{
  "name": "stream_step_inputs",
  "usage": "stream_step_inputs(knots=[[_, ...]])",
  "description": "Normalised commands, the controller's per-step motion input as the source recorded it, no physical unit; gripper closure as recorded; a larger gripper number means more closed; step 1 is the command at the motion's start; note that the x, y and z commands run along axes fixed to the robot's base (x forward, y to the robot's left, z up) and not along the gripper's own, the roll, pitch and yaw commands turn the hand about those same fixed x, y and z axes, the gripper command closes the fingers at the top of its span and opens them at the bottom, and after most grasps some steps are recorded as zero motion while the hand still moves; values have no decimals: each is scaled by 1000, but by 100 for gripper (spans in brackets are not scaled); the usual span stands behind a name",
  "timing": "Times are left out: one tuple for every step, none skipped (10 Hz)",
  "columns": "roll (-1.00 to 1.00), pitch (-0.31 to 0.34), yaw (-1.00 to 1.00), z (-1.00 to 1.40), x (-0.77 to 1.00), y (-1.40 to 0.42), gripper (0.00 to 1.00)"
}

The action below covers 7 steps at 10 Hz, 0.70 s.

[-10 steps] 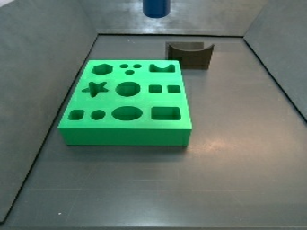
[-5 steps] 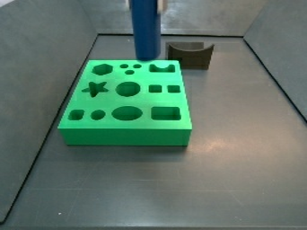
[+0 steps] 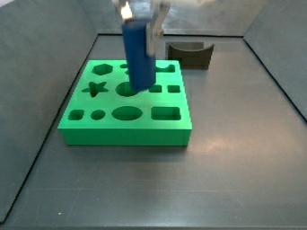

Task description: Insert the oval object.

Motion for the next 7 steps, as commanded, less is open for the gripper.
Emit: stream_step_inputs(knots=[[36,0,-1000,-466,0,-9,100],[96,0,-1000,-331,0,0,100],[126,0,-1000,-214,-31,0,100],[177,56,-969,-14,-106,-49,100],[174,59,-969,-9,-109,-49,100],[169,57,-966,0,-97,-60,100],[156,54,-943,0,-69,-109,100]])
